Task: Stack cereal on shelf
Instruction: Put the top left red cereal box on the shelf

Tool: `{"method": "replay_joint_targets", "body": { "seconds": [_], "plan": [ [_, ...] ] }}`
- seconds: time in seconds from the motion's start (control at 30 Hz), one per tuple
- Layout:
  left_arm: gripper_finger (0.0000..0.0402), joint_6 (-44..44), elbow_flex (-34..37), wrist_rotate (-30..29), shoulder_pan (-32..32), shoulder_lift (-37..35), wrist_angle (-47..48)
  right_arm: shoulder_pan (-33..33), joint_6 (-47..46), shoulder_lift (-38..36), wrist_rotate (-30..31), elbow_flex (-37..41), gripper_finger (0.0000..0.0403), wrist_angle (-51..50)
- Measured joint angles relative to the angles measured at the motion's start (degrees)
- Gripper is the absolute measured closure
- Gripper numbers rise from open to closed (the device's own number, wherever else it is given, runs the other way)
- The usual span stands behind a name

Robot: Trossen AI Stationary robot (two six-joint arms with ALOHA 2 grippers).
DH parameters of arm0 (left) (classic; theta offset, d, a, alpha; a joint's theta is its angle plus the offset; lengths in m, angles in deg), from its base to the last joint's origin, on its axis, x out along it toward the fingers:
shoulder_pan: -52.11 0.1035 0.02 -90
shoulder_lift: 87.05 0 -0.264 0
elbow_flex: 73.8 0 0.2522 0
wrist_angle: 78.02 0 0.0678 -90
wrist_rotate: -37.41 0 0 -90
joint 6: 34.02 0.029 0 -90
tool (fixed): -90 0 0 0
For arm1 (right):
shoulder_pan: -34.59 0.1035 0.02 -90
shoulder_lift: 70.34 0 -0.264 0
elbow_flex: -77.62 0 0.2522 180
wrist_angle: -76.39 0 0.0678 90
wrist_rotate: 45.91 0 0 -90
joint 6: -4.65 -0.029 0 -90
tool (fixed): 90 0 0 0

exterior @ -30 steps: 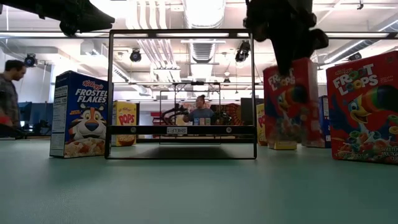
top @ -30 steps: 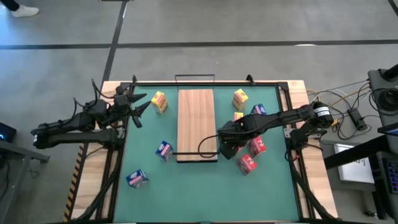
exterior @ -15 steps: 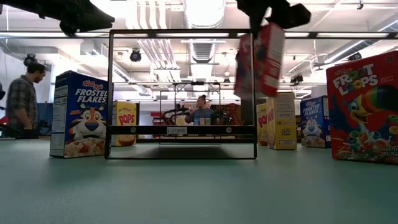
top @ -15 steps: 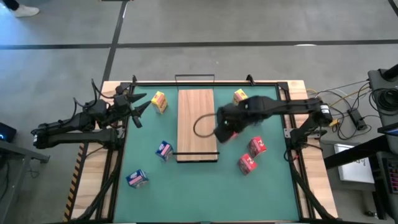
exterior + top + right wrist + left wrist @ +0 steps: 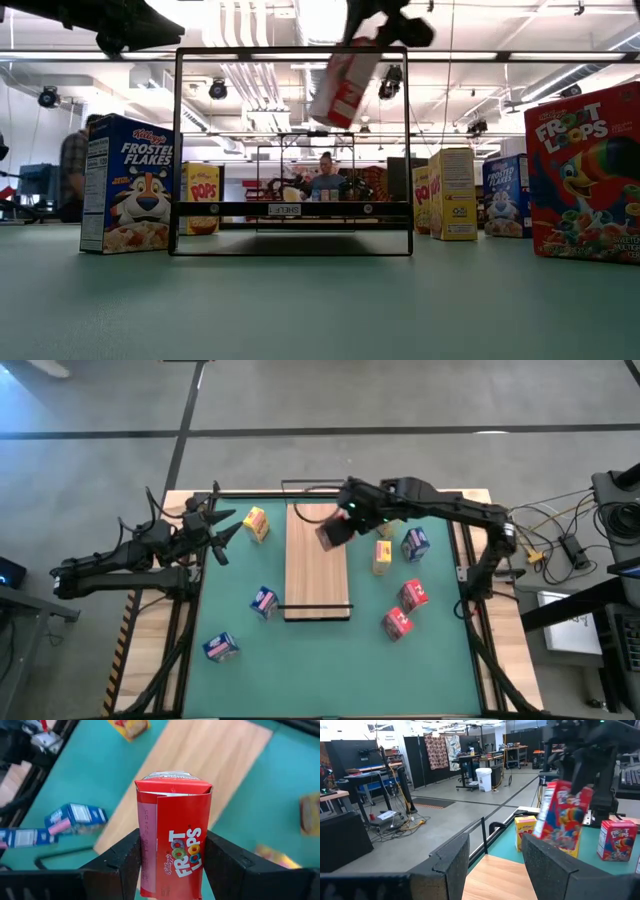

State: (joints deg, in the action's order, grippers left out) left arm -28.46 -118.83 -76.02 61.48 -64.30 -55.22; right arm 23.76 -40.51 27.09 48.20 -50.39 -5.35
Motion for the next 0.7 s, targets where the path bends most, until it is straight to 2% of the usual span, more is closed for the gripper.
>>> {"method": "replay_joint_targets", "body": {
  "seconds": [0.43,0.57,0.7],
  "plan": [
    [0.0237,-0.01,0.0,-0.01,-0.02,0.0,-0.02,-6.15,9.24,17.95,-0.08,-20.26,0.0227,-0.6],
    [0.0237,-0.02,0.0,-0.02,-0.02,0.0,-0.04,-7.81,10.2,20.74,-2.96,-20.18,0.0227,2.55],
    [0.0237,-0.02,0.0,0.0,-0.02,0.0,-0.04,-8.7,11.89,23.92,-3.03,-20.24,0.0227,2.73]
  ]
}}
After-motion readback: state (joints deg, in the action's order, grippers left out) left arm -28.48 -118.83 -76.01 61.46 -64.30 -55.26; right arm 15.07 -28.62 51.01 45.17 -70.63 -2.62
